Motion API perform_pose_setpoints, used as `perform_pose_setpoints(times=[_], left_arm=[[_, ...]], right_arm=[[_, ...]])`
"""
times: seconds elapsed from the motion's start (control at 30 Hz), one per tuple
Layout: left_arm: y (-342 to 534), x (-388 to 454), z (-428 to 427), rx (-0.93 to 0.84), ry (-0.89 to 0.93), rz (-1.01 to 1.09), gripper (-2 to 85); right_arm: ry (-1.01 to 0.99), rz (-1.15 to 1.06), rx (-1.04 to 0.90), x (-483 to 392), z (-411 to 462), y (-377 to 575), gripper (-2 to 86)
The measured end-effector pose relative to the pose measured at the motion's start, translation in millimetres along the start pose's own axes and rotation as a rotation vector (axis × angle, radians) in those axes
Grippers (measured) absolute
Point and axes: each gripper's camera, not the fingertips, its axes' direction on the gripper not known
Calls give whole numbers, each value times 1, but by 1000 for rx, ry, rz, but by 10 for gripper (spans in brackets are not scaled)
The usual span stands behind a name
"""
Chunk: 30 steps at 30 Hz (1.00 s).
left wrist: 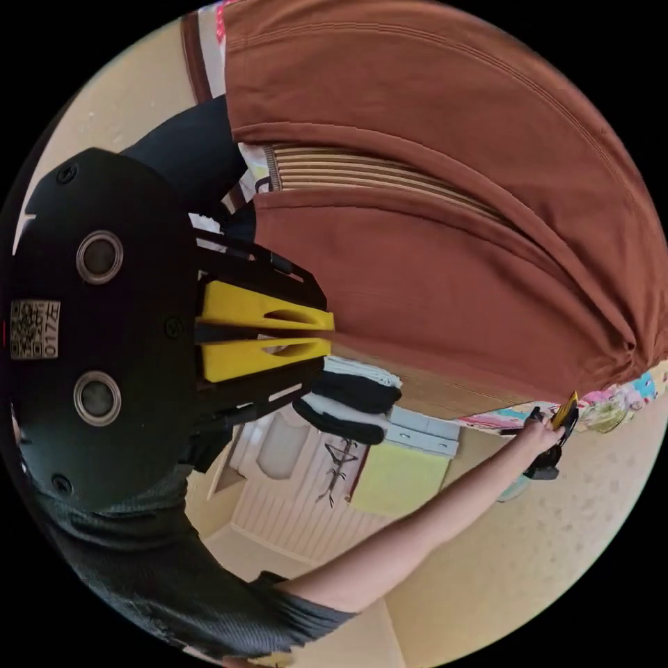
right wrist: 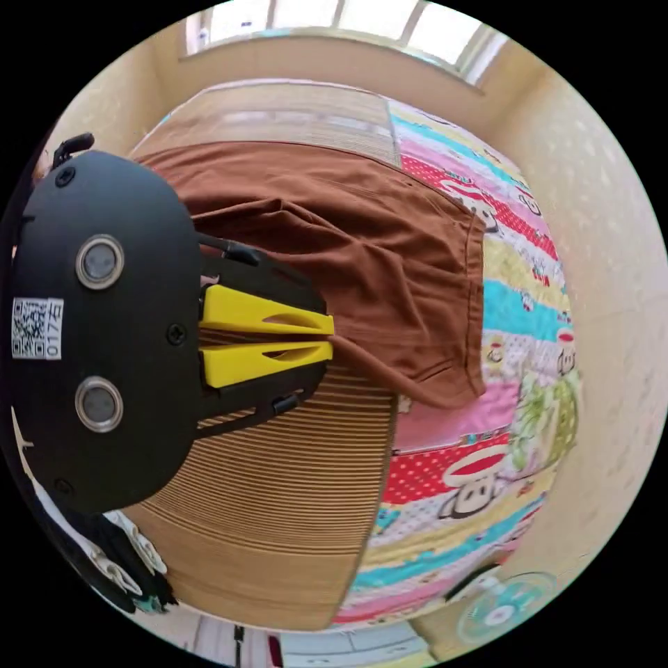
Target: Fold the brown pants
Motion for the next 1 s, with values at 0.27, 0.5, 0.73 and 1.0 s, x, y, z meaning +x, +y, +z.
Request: perform_pose_setpoints(times=[0.27, 0.5, 0.73, 1.0], left_arm=[[47, -19, -127, 291, -41, -76, -8], [36, -47, -175, 276, -368, -121, -3], [21, -18, -160, 101, -547, -4, -1], [43, -3, -192, 78, 14, 160, -6]], right_arm=[[-318, -107, -70, -162, 31, -54, 23], [-613, -84, -117, -109, 71, 50, 29], [-539, 56, -278, -36, 69, 239, 62], [-817, 157, -534, -34, 71, 411, 103]])
